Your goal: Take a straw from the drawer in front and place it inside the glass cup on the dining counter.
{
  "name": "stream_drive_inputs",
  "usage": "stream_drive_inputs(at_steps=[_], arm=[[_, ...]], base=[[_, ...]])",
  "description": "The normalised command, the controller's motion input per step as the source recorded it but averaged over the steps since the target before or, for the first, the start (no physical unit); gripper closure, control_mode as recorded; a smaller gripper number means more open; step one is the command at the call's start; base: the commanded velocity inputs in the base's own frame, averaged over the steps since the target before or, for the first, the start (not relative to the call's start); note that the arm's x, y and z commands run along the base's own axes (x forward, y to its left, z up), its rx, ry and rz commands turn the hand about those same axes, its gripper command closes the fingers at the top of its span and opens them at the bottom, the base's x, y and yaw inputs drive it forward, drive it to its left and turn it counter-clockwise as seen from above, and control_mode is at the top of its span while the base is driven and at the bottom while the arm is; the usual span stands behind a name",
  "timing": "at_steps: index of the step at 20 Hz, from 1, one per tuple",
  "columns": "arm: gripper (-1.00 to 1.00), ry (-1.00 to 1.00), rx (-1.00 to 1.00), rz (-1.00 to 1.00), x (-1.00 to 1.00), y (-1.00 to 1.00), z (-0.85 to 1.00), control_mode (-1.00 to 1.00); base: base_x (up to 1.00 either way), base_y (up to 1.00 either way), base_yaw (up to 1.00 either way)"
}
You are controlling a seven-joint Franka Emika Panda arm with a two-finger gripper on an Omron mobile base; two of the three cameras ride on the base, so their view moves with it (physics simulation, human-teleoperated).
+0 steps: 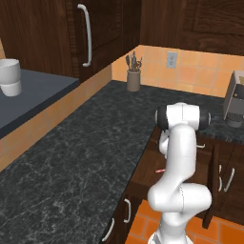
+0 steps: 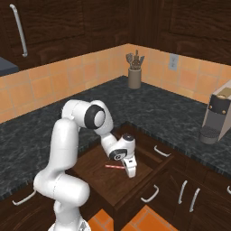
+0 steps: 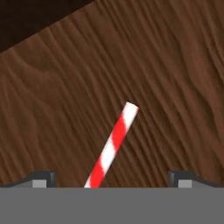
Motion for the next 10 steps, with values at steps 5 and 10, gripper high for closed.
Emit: stream_drive_inputs(at_steps=[5, 10], arm=[[1.00, 0.00, 0.00, -0.01, 0.00, -0.02, -0.22, -1.00], [1.00, 0.00, 0.00, -0.02, 0.00, -0.20, -0.17, -1.00]], base=[[0.00, 0.00, 0.00], [0.00, 0.00, 0.00]])
